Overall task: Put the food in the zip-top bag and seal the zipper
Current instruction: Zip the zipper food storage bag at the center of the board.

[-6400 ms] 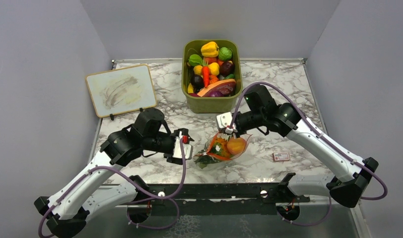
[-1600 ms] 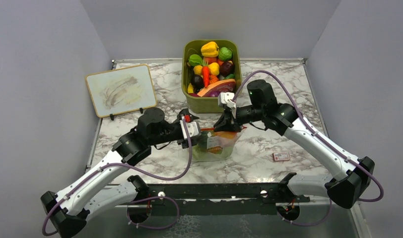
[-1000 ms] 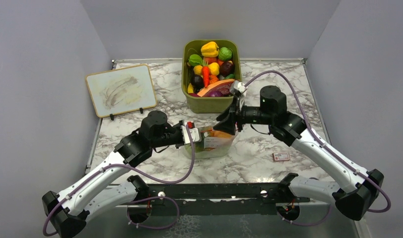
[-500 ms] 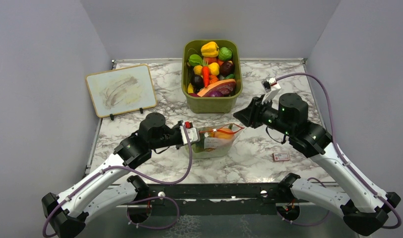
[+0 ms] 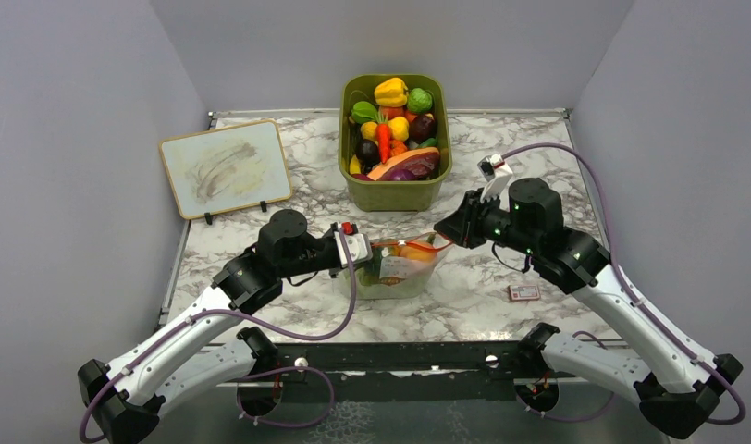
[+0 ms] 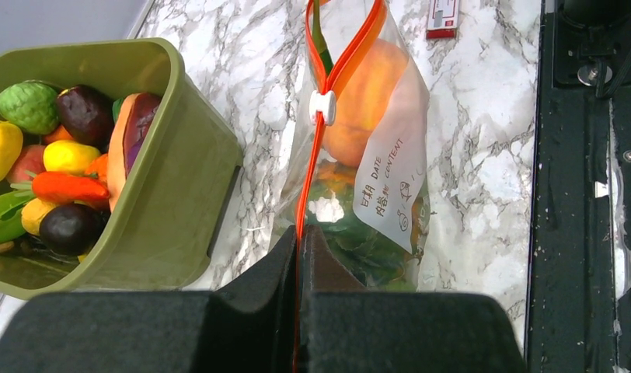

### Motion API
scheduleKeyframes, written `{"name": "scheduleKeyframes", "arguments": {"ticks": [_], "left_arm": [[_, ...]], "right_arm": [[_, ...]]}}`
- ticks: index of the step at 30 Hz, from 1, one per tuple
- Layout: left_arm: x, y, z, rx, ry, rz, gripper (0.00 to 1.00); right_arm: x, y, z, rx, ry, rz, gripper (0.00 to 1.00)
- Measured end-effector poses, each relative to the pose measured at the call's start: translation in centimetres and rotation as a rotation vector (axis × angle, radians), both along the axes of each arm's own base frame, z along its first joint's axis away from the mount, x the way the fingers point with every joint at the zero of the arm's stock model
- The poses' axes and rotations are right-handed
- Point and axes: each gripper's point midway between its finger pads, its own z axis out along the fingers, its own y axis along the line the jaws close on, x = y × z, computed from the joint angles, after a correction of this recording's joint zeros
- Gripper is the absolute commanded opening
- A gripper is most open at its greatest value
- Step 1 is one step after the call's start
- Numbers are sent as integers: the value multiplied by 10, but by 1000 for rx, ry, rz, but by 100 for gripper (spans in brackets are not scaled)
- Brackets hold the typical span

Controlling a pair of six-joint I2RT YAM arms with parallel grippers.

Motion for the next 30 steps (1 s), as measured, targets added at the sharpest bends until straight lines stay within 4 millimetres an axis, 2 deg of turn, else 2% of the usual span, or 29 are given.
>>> {"name": "scheduleKeyframes", "arguments": {"ticks": [3, 9, 30], "left_arm": [[0, -1, 1, -8, 6, 1, 0], [0, -2, 3, -19, 8, 1, 0], [0, -2, 5, -24, 4, 1, 0]], "right_arm": [[-3, 3, -5, 1, 18, 20, 11], [-6, 6, -5, 14, 34, 39, 22], [-14, -1, -10, -20, 75, 30, 23]]}}
